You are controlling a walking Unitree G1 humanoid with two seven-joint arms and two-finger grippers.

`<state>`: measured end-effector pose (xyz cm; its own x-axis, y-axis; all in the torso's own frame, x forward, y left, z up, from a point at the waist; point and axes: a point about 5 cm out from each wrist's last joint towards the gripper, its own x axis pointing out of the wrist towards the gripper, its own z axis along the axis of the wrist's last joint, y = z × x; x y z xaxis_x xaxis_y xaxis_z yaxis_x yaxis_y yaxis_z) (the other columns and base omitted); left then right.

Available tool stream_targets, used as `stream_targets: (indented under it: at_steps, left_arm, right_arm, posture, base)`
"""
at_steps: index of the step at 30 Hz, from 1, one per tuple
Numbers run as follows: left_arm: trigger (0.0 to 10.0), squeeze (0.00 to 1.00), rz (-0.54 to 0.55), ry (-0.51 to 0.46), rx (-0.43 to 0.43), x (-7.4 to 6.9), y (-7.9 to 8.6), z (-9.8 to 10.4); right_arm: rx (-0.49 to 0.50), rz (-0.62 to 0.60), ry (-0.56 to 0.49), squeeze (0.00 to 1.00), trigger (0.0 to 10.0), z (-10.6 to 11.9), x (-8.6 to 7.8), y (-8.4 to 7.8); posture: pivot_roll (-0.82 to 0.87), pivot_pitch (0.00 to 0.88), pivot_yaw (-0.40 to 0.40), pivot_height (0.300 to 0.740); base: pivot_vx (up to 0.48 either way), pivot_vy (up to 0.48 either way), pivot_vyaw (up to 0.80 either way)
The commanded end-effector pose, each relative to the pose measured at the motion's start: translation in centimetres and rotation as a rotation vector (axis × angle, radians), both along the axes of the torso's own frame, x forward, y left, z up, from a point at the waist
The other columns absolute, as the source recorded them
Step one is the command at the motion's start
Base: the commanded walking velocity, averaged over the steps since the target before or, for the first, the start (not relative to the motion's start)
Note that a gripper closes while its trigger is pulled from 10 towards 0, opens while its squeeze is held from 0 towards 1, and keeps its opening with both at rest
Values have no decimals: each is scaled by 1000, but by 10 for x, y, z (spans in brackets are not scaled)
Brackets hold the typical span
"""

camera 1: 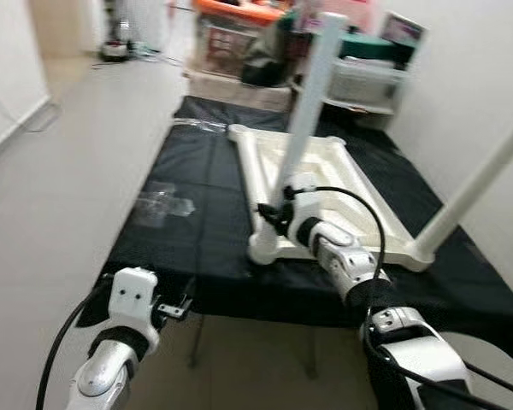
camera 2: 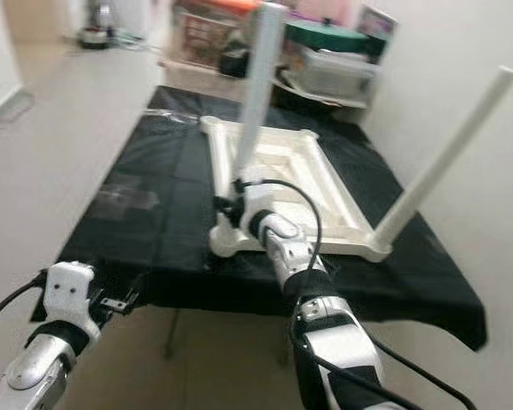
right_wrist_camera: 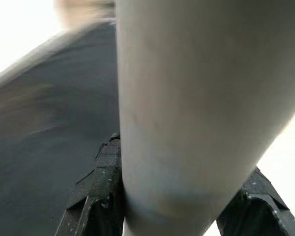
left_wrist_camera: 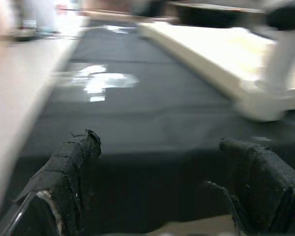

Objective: Building children table

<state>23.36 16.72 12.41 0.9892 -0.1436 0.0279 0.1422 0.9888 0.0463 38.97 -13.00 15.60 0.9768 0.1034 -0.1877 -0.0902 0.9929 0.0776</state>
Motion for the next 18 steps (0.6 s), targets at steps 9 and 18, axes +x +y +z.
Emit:
stream_targets:
  at_steps: [9, 18]
  left_arm:
    - [10000, 0, -25, 10, 3, 0, -4, -1]
    - [10000, 0, -21, 6, 2, 1, -3, -1]
  right_arm:
    - [-15, 22, 89, 0, 10000, -23, -42, 27]
    - [20, 168, -101, 0, 10000, 28, -36, 23]
  posture:
    - [176, 0, -178, 740]
    - [175, 0, -186, 740]
  base:
    - [0, 0, 0]
    - [0, 0, 0]
